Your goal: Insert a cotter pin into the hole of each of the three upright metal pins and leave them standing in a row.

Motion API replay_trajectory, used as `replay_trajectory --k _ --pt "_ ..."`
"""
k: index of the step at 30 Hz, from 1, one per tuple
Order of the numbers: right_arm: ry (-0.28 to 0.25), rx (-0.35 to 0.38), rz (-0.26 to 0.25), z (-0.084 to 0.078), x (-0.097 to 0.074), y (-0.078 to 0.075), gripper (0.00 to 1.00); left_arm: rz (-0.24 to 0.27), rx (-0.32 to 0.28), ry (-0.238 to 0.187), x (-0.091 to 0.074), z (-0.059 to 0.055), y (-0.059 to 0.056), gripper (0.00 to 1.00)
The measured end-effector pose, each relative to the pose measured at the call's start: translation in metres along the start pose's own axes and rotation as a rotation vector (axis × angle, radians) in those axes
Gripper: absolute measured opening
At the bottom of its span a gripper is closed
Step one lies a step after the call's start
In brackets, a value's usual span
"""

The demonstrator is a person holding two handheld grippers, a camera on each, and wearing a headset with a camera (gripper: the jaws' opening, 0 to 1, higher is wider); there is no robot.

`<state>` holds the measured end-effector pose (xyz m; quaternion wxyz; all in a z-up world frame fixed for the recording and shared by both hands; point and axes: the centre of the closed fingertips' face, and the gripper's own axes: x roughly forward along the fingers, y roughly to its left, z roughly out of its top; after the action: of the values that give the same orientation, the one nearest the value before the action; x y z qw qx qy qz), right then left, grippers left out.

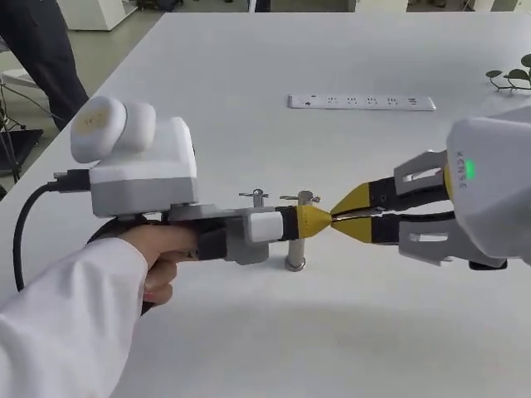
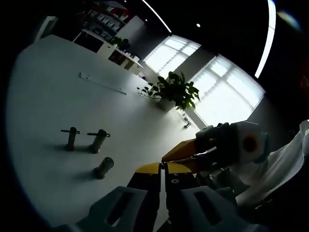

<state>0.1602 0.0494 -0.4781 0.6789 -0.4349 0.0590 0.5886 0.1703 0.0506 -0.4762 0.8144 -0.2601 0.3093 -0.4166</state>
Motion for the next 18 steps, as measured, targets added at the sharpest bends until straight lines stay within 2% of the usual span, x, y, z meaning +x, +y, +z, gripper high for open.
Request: replay_trajectory --k 4,6,9,10,11,12,13,14,15,16,18 --pt "-0.010 0.002 -0.010 0.002 0.001 0.000 0.00 0.004 0.007 -0.003 -0.001 0.000 0.001 0.00" --pt "-0.002 -0.001 -0.017 0.000 0.001 -0.002 0.00 0.030 0.043 -0.016 -0.002 0.002 0.005 0.00" --pt "-0.014 0.035 -0.017 -0.003 0.001 -0.003 0.18 0.020 0.040 -0.016 -0.003 0.002 0.003 0.00" --pt "-0.020 0.040 -0.022 -0.004 0.000 -0.004 0.21 0.020 0.048 -0.015 -0.004 0.002 0.004 0.00" --pt "-0.026 0.071 -0.032 -0.005 -0.002 -0.006 0.20 0.024 0.066 -0.011 -0.005 0.002 0.004 0.00" --pt "-0.028 0.140 -0.009 -0.009 -0.002 -0.003 0.18 0.028 0.077 -0.006 -0.006 0.002 0.006 0.00" --pt "-0.035 0.193 0.010 -0.012 -0.001 0.000 0.16 0.025 0.120 0.006 -0.008 0.001 0.006 0.00" --pt "-0.042 0.241 0.026 -0.014 0.000 0.002 0.18 0.024 0.145 0.006 -0.009 0.002 0.006 0.00" --pt "-0.060 0.312 0.060 -0.015 0.001 0.007 0.23 -0.005 0.193 -0.002 -0.010 0.003 0.000 0.00" --pt "-0.083 0.328 0.059 -0.014 0.001 0.007 0.29 -0.015 0.207 0.000 -0.012 0.003 -0.002 0.00" --pt "-0.117 0.396 0.094 -0.011 0.001 0.013 0.28 -0.032 0.247 -0.003 -0.014 0.004 -0.007 0.00"
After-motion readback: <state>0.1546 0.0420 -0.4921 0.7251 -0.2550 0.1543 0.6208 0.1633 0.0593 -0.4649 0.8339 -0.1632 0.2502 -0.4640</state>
